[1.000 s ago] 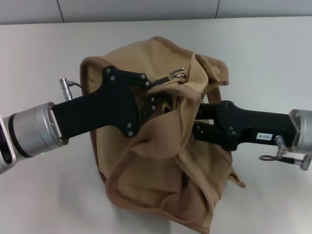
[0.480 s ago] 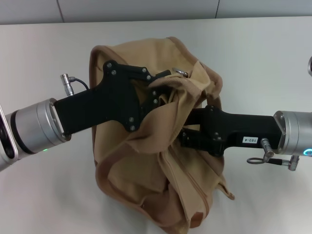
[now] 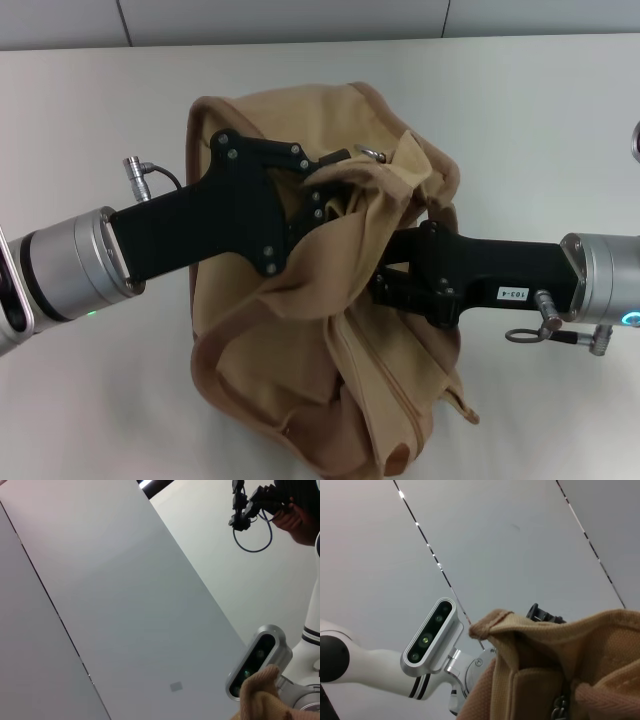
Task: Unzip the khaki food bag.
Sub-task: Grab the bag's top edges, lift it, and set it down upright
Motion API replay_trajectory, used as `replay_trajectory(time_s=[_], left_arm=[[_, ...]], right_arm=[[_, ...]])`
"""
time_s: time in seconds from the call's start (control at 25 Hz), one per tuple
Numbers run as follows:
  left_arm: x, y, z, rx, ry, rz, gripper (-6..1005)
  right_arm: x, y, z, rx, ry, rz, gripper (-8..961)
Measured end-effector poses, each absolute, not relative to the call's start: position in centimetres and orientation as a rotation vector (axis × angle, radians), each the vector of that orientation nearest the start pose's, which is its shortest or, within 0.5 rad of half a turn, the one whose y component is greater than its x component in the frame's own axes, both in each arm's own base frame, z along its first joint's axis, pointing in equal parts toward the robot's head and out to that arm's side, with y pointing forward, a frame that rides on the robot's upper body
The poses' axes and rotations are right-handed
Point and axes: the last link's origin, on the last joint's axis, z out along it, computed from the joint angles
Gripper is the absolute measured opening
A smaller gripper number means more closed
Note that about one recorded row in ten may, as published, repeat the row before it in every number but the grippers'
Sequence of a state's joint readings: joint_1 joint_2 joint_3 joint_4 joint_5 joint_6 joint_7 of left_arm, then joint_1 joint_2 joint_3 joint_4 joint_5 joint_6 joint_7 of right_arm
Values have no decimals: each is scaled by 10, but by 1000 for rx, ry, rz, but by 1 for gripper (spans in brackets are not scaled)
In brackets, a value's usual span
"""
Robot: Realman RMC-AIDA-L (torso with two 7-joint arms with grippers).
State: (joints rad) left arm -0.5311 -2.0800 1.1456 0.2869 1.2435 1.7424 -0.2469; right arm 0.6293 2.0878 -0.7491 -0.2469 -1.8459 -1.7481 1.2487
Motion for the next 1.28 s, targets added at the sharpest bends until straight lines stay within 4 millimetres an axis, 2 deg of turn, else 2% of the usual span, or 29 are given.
replay_trajectory(time_s=[0.28, 0.48, 0.64, 1.28], left_arm=[[-210, 288, -38, -2334, 555, -1162, 141], [-210, 287, -38, -2336, 554, -1163, 142], [-211, 286, -38, -2337, 551, -1162, 144], [-219, 286, -32, -2267, 490, -1144, 149]], right_arm=[[216, 286, -56, -2893, 721, 1253, 212], [217, 285, -56, -2887, 722, 1257, 141], [218, 283, -56, -2882, 730, 1259, 38], [233, 272, -54, -2833, 792, 1269, 10]])
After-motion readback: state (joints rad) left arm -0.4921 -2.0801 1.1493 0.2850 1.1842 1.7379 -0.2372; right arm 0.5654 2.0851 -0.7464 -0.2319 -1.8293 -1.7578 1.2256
